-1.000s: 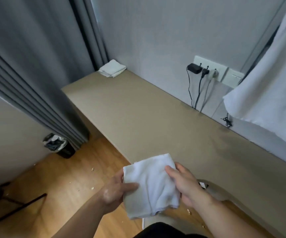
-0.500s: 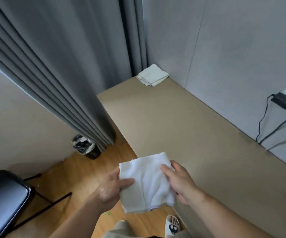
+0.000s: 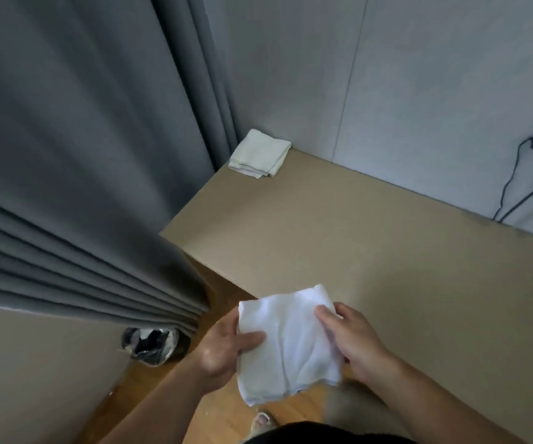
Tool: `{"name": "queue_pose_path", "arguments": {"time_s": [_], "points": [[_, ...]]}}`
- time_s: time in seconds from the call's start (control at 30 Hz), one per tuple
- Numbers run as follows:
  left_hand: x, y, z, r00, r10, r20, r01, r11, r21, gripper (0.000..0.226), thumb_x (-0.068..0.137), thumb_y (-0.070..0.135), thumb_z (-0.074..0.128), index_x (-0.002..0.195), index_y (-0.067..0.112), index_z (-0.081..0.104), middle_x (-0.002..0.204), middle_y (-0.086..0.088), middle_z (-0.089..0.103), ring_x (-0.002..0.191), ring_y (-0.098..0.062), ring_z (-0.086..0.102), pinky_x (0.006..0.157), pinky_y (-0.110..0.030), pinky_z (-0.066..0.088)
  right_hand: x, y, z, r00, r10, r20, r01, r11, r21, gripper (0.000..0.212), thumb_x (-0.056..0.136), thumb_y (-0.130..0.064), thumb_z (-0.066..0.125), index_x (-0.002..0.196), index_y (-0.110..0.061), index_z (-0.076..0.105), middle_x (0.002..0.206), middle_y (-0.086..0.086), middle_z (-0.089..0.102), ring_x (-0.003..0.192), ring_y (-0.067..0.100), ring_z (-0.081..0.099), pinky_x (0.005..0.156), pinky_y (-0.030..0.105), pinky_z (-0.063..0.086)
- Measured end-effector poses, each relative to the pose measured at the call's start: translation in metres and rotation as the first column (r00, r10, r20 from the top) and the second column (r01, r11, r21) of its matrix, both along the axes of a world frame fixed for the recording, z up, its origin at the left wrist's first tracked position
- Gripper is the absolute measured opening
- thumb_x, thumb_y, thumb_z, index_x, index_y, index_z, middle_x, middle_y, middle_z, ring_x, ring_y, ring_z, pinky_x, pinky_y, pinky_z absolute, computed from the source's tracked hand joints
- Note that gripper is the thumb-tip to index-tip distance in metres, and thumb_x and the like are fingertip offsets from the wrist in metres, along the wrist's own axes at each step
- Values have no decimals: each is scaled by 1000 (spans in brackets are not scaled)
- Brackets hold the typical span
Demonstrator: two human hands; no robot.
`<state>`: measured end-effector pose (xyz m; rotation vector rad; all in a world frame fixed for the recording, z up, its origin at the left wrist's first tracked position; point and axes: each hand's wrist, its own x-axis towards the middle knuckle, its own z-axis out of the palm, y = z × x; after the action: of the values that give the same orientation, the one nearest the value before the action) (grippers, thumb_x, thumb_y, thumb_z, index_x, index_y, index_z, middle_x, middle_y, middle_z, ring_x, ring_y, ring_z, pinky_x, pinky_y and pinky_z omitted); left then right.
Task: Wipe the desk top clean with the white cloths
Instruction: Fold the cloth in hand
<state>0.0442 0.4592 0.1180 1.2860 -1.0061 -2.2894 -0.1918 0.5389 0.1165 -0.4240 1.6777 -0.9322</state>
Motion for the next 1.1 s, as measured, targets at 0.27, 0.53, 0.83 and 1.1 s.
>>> {"name": "queue_pose_path", "arguments": {"time_s": [0.27,0.53,0.83,1.1], "points": [[-26,-109,-5,979,-181,89,188,979,-74,61,74,9,88,130,13,64,129,-25,67,120,-49,64,102,-70,49,-13,-53,-10,995,-47,90,47,999,3,48,61,-27,76,108,-20,70,98,4,79,93,26,77,88,55,61],[-86,-226,-4,960,-217,176,231,971,-66,63,68,6,83,128,14,64,120,-17,74,108,-37,73,88,-52,60,-62,-154,-29,979,-110,173,117,993,-29,56,54,-13,72,110,-12,70,101,15,77,94,35,76,81,51,62],[-183,-363,-14,909,-326,259,366,923,-121,59,78,-4,81,130,15,61,122,-12,74,109,-31,73,94,-47,60,-130,-270,-35,982,-177,58,183,978,-105,57,51,-20,70,107,-11,75,104,11,78,99,32,76,92,60,58],[-248,-469,-42,813,-425,397,512,847,-143,60,86,6,80,139,20,56,124,-5,70,112,-30,67,99,-50,56,-169,-358,-61,951,-308,-27,306,950,-60,82,35,-30,74,116,-17,71,110,9,76,101,34,73,91,58,60]]}}
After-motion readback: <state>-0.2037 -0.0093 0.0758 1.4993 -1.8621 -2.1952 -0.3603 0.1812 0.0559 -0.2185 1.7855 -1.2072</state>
